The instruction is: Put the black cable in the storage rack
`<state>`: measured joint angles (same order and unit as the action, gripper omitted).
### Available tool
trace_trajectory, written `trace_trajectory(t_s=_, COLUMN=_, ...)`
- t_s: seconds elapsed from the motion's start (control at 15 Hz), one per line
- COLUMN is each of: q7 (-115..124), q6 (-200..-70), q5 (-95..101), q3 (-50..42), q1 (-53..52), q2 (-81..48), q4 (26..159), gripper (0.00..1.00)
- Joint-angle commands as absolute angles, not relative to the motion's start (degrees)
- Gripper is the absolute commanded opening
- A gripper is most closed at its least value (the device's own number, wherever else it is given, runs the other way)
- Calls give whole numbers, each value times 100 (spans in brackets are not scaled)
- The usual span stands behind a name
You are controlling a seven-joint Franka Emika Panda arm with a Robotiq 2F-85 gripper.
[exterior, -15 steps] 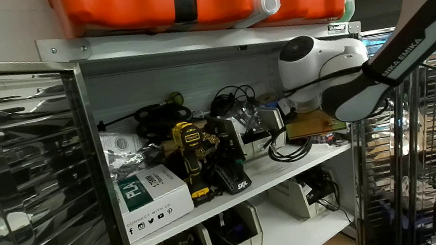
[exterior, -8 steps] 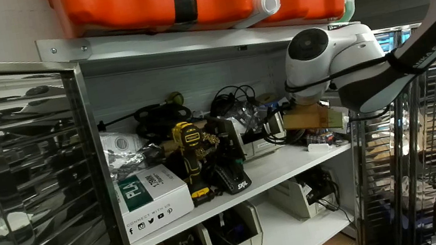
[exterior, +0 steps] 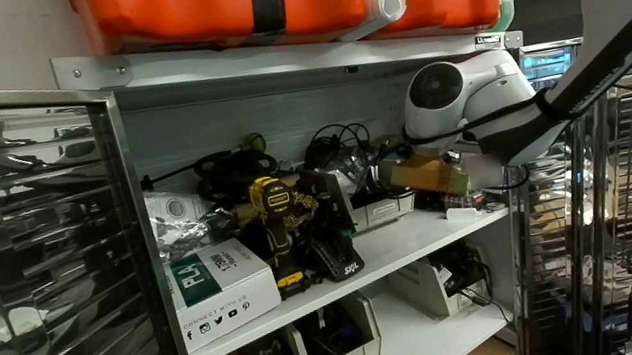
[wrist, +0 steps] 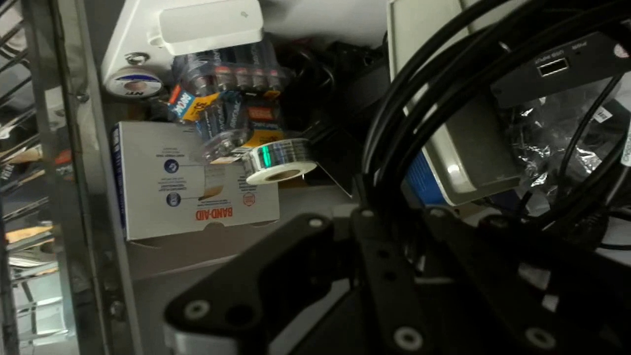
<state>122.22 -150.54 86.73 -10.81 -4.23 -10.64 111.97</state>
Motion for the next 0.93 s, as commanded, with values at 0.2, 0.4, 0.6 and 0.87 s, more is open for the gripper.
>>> trace_trajectory(t_s=0.2, q7=12869, q6=-15492, q5=8449, q3=-978, q1=-393, q2=-2146, q4=9567, gripper=10)
trace_trajectory(t_s=0.4, q7=12875, q6=-15532, q5=8374, q3=-900, q1=-408, q2=-2418, q4=9072, gripper=10)
trace_trajectory(t_s=0.6, q7=12769, q6=-15540, q5=8333, q3=-846, q1=-388, q2=-2649, q4=8791, gripper=10)
trace_trajectory(t_s=0.87, q7=12627, q6=-15550, q5=8294, q3=-831, q1=-358, q2=-2884, q4=8634, gripper=37)
